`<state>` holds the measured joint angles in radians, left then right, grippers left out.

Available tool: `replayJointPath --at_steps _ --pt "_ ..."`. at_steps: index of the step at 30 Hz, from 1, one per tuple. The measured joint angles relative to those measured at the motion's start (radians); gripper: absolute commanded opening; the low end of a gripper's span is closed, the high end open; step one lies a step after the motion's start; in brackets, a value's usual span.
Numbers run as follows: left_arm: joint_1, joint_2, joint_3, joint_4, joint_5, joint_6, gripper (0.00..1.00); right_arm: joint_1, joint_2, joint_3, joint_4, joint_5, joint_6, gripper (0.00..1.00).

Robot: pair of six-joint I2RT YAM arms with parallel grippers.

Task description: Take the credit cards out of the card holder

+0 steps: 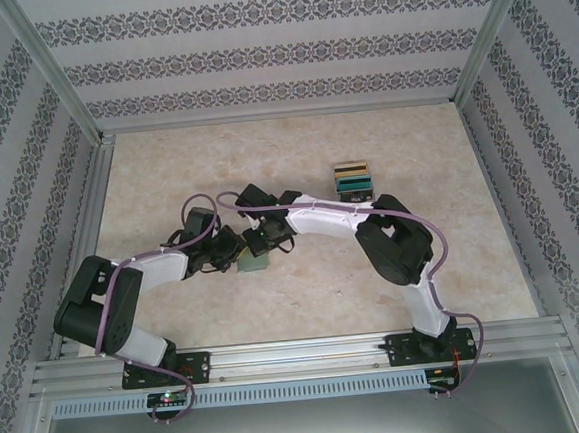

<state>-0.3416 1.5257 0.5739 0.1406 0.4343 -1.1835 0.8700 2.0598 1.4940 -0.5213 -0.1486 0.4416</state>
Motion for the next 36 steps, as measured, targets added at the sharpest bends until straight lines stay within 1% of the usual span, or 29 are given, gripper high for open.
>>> replayJointPath --at_steps 3,7,11,16,17,18,19,20,21,22,23,26,30,32,36 --pt "-0.004 0.026 0.027 -0.030 0.003 -0.004 0.00 -0.018 -0.029 -0.055 0.055 -0.020 0.018 0.00" --pt "-0.006 0.060 0.042 -0.027 0.027 -0.011 0.00 -0.039 -0.073 -0.134 0.121 -0.035 0.037 0.00" --pt "-0.005 0.067 0.042 -0.021 0.034 -0.011 0.00 -0.076 -0.144 -0.222 0.119 -0.035 0.054 0.00" --pt "-0.006 0.072 0.048 -0.008 0.038 -0.009 0.00 -0.114 -0.191 -0.282 0.123 -0.038 0.062 0.00" --pt "-0.006 0.069 0.050 -0.008 0.038 -0.003 0.06 -0.116 -0.195 -0.284 0.124 -0.043 0.064 0.00" --pt "-0.006 0.057 0.052 -0.011 0.036 0.004 0.15 -0.115 -0.199 -0.284 0.124 -0.047 0.065 0.00" --pt "-0.006 0.047 0.057 -0.029 0.026 0.016 0.32 -0.115 -0.204 -0.284 0.126 -0.054 0.067 0.00" --pt "-0.009 0.033 0.064 -0.060 0.008 0.032 0.54 -0.115 -0.212 -0.283 0.126 -0.061 0.069 0.00" --pt "-0.010 0.014 0.072 -0.085 -0.007 0.039 0.67 -0.115 -0.218 -0.283 0.126 -0.069 0.072 0.00" --pt "-0.010 -0.022 0.087 -0.140 -0.039 0.054 0.74 -0.115 -0.225 -0.278 0.125 -0.080 0.076 0.00" --pt "-0.009 -0.063 0.100 -0.201 -0.072 0.069 0.78 -0.115 -0.230 -0.272 0.122 -0.090 0.079 0.00" --pt "0.013 -0.181 0.130 -0.341 -0.138 0.108 0.80 -0.114 -0.232 -0.228 0.119 -0.127 0.087 0.00" --pt "0.059 -0.309 0.154 -0.451 -0.187 0.152 0.80 -0.099 -0.234 -0.164 0.120 -0.176 0.103 0.00" --pt "0.069 -0.346 0.154 -0.491 -0.201 0.168 0.81 -0.087 -0.243 -0.143 0.124 -0.194 0.110 0.00" --pt "0.069 -0.370 0.148 -0.529 -0.204 0.182 0.81 -0.082 -0.282 -0.141 0.122 -0.216 0.114 0.00"
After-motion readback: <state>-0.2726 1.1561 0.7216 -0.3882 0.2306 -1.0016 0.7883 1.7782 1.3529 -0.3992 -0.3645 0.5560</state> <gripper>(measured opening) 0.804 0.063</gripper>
